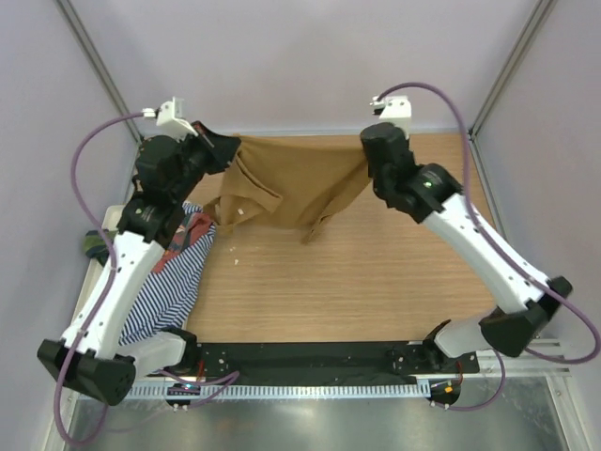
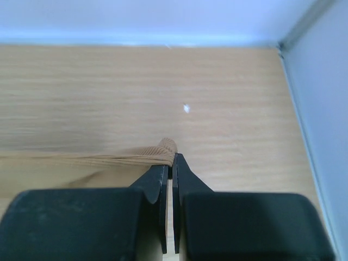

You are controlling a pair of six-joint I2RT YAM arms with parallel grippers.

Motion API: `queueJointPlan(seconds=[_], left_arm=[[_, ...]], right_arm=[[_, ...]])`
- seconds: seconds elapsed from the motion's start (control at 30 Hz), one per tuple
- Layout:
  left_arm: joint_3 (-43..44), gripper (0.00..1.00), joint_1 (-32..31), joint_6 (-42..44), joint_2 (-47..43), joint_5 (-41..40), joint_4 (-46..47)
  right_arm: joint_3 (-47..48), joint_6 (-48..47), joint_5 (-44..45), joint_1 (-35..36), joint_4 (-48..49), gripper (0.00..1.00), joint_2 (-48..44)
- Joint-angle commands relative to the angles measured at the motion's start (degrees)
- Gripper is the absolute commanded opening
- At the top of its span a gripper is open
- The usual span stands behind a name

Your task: Fold and stack the tank tops

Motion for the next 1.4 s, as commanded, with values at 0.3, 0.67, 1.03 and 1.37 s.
queueJointPlan(seconds=[0.3, 0.67, 1.03, 1.37], left_arm=[[3.74, 0.0, 0.24, 3.94, -23.36, 2.76, -3.14], [-7.25, 0.0, 0.24, 0.85, -24.61, 1.7, 0.11], [5.04, 0.0, 0.24, 2.08, -5.36, 4.94, 4.15], [0.5, 0.0, 0.24, 1.2, -16.67, 11.17, 5.29]], right_arm=[[8.85, -0.87, -40.17, -0.14, -5.61, 0.01, -23.87], [-0.56, -0.42, -29.9, -0.23, -2.45, 0.01, -26.0], [9.09, -6.05, -18.29, -1.02, 4.23, 0.01, -13.16], [6.66, -3.68, -35.47, -1.02, 4.23, 0.01, -22.72]])
